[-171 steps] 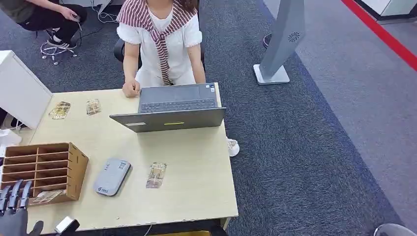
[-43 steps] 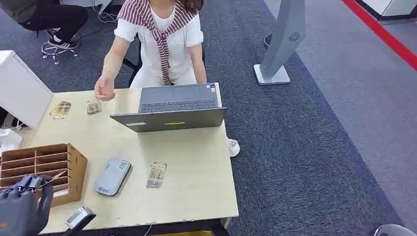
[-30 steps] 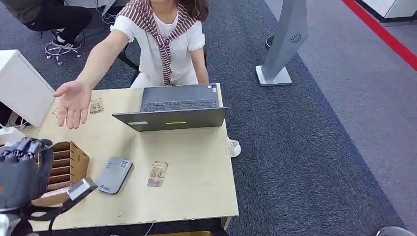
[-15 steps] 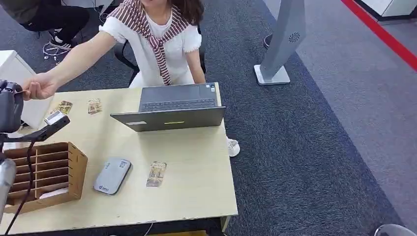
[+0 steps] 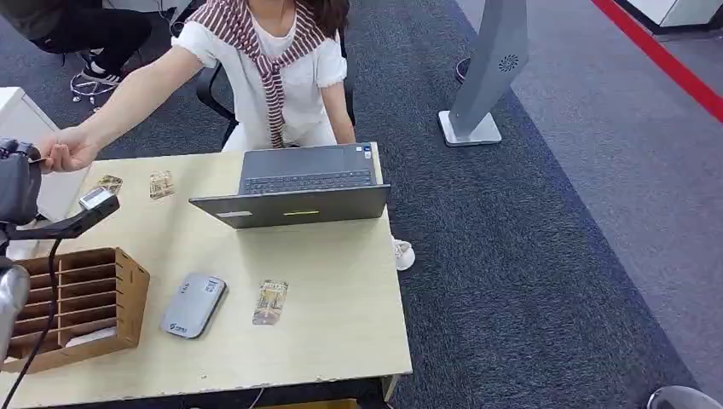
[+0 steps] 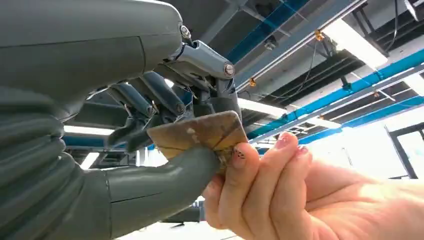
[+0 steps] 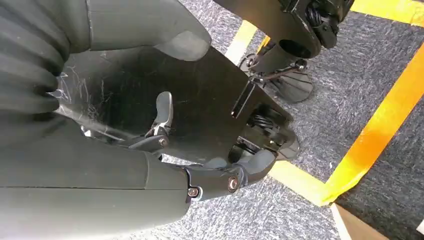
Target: Pass the card to the sensor for recognition and then transmit it.
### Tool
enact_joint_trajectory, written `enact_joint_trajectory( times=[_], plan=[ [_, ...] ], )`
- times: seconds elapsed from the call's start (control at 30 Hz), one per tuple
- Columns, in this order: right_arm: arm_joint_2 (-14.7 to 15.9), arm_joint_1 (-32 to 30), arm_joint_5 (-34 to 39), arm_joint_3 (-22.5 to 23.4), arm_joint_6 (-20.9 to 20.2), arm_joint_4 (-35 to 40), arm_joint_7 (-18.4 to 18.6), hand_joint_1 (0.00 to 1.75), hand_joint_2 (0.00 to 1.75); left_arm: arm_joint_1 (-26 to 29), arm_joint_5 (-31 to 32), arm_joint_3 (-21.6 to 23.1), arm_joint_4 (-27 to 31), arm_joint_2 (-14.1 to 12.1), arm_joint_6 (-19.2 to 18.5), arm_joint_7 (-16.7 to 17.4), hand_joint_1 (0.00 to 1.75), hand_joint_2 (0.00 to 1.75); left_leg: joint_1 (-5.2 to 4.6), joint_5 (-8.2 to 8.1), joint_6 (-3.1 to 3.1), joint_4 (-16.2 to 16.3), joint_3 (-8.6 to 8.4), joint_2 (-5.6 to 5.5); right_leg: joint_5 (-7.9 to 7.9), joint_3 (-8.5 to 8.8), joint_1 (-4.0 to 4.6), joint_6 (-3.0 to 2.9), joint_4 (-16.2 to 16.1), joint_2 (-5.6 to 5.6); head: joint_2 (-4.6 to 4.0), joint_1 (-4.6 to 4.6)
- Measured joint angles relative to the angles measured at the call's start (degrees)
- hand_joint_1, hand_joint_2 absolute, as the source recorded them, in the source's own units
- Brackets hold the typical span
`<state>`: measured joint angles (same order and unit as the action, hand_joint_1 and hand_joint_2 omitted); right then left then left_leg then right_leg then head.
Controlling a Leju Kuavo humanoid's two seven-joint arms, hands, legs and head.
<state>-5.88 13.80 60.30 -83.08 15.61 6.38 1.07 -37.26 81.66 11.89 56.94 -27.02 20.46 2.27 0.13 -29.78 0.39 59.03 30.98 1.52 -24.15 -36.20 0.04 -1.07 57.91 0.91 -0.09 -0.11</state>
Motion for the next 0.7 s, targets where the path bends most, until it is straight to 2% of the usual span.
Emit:
enact_joint_trajectory(
  times=[0.13, 0.2, 0.27, 0.4, 0.5, 0.63, 0.7],
  plan=[
    [0.00, 0.07, 0.30, 0.00, 0.06, 0.02, 0.31, 0.00, 1.75, 0.75, -1.01, 0.00, 0.00, -0.13, 3.64, 0.48, 0.00, 1.75, 0.00, 0.00, 0.00, 0.00, 0.02, -0.04, 0.00, 0.01, 0.00, 0.00, 0.01, -0.06, 0.00, 0.02],
    [0.00, 0.07, 0.59, 0.00, 0.15, 0.07, 0.31, 0.00, 1.75, 2.63, -2.96, -0.02, 1.60, -0.13, 5.56, -0.37, 0.00, 1.75, 0.00, 0.00, 0.00, 0.00, 0.02, -0.03, 0.00, 0.01, -0.01, 0.00, 0.01, -0.05, 0.00, 0.02],
    [0.00, 0.07, 1.44, 0.00, 0.33, 0.09, 0.31, 0.00, 1.75, 6.41, -5.83, -0.37, 6.58, -0.11, 7.64, -1.77, 0.00, 1.75, 0.00, 0.00, 0.00, 0.00, 0.02, -0.01, 0.00, 0.01, -0.02, 0.00, 0.02, -0.02, 0.00, 0.02],
    [0.00, 0.06, 2.23, 0.00, 0.55, 0.07, 0.29, 0.00, 1.75, 13.87, -7.87, -1.86, 16.25, 0.11, 8.94, -2.60, 0.00, 1.75, 0.00, -0.06, 0.08, 0.00, 0.04, -0.02, -0.05, 0.00, -0.01, 0.04, -0.01, 0.00, 0.00, 0.02],
    [0.00, 0.03, 2.67, 0.02, 0.90, 0.07, 0.31, 0.00, 1.75, 19.80, -10.10, -3.92, 23.44, 0.24, 10.91, -4.44, 0.00, 1.75, 0.00, -0.13, 0.03, -0.01, 0.05, 0.07, -0.06, 0.00, -0.03, 0.05, -0.01, 0.05, 0.00, 0.02],
    [0.00, 0.02, 3.83, 0.04, 1.18, 0.07, 0.22, 0.00, 1.75, 30.15, -15.05, -8.05, 35.03, 1.33, 13.81, -7.94, 0.00, 1.75, 0.00, -0.18, 0.08, -0.01, 0.02, 0.20, -0.11, -0.01, -0.03, 0.10, -0.02, 0.20, 0.00, 0.02],
    [0.00, -0.07, 4.61, 0.07, 1.31, 0.07, -0.24, 0.00, 1.75, 35.12, -20.51, -10.58, 40.34, 2.17, 14.36, -10.74, 0.00, 1.75, 0.00, -0.23, 0.13, -0.01, 0.02, 0.20, -0.14, -0.01, -0.03, 0.11, -0.02, 0.20, 0.00, 0.00]
  ],
)
